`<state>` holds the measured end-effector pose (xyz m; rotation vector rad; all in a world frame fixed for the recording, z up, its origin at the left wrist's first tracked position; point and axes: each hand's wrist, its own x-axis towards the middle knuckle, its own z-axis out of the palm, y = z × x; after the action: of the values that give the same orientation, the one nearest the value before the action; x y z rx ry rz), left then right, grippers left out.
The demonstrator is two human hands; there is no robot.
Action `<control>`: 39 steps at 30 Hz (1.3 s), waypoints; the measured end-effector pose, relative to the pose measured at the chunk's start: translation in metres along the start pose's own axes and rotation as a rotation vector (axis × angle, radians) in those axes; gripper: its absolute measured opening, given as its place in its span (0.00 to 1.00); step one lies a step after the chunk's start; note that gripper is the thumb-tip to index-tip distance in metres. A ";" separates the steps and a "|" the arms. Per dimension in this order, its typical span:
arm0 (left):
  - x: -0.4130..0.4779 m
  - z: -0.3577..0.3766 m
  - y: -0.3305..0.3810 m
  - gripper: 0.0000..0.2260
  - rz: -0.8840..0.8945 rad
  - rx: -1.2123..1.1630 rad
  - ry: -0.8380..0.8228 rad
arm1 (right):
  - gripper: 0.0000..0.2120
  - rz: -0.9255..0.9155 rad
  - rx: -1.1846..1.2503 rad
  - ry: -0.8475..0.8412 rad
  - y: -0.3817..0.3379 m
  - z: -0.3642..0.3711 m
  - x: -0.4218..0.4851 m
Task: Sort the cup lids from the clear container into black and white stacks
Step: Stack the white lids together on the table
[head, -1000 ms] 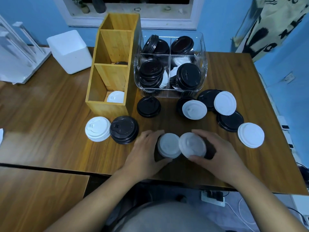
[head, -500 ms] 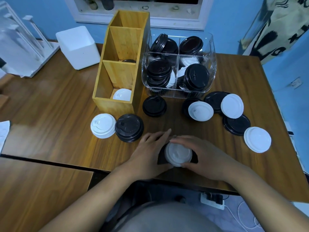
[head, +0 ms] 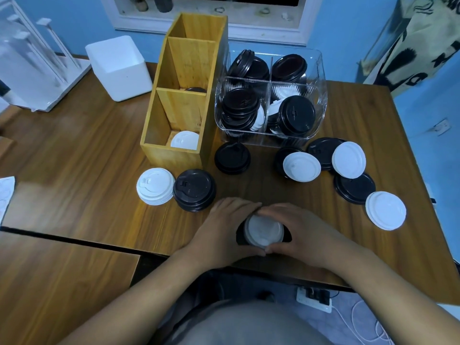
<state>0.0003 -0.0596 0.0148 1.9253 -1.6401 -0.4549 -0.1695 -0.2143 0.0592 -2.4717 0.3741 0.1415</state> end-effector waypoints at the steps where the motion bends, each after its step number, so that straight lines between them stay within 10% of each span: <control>1: 0.001 0.000 0.000 0.42 0.001 -0.003 0.004 | 0.36 0.007 0.012 -0.006 -0.001 -0.002 -0.001; 8: -0.001 -0.001 -0.001 0.37 0.000 0.009 0.008 | 0.20 0.091 -0.334 0.540 0.018 -0.035 0.005; 14: -0.001 -0.002 0.000 0.37 -0.008 0.018 0.004 | 0.09 0.204 -0.519 0.604 0.042 -0.046 0.021; 19: 0.000 -0.004 0.000 0.39 -0.076 0.009 -0.032 | 0.08 0.162 0.280 0.689 0.002 -0.049 -0.015; 25: 0.000 -0.004 0.000 0.45 -0.070 0.001 -0.031 | 0.11 0.200 1.169 0.200 -0.006 -0.037 -0.015; 33: -0.001 -0.004 -0.002 0.44 -0.080 0.025 -0.053 | 0.13 0.216 0.285 0.290 -0.001 0.001 0.010; 39: -0.002 -0.002 -0.002 0.40 -0.010 0.041 -0.005 | 0.16 0.026 0.198 0.315 0.004 0.014 -0.009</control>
<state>0.0025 -0.0574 0.0147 1.9644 -1.6559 -0.4342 -0.1797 -0.2069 0.0480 -2.2926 0.5264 -0.2663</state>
